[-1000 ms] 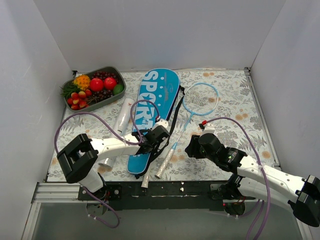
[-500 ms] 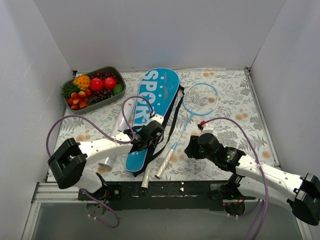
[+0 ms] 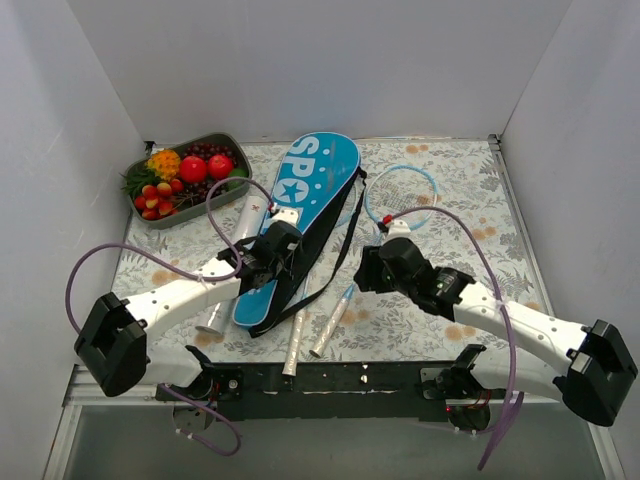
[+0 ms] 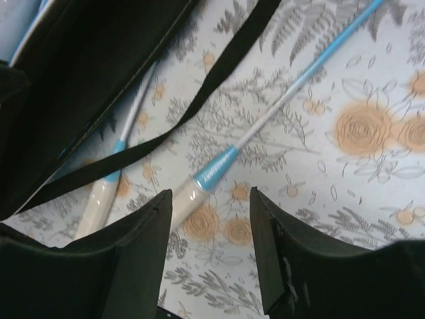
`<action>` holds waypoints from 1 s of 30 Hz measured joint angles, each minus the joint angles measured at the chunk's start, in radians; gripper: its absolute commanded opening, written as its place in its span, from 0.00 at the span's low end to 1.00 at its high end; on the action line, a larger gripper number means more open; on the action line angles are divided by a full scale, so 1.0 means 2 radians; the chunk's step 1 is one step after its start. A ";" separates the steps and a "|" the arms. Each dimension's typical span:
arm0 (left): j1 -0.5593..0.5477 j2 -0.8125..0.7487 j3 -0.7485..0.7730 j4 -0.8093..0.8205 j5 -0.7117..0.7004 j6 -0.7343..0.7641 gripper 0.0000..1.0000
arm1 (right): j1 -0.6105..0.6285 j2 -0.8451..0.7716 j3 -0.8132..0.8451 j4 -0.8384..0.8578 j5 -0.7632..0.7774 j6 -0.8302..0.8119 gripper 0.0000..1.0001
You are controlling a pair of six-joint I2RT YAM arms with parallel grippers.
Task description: Pack up the badminton gear
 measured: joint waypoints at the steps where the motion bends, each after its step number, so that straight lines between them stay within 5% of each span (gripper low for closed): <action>1: 0.011 -0.002 0.002 -0.002 0.002 0.000 0.00 | -0.006 0.011 0.018 -0.002 0.001 -0.006 0.59; 17: 0.179 -0.054 0.081 -0.010 0.096 0.013 0.00 | -0.136 0.145 0.125 -0.045 0.011 -0.067 0.59; 30: 0.324 -0.070 0.093 0.012 0.215 -0.004 0.00 | -0.110 0.252 0.189 -0.047 -0.063 -0.082 0.56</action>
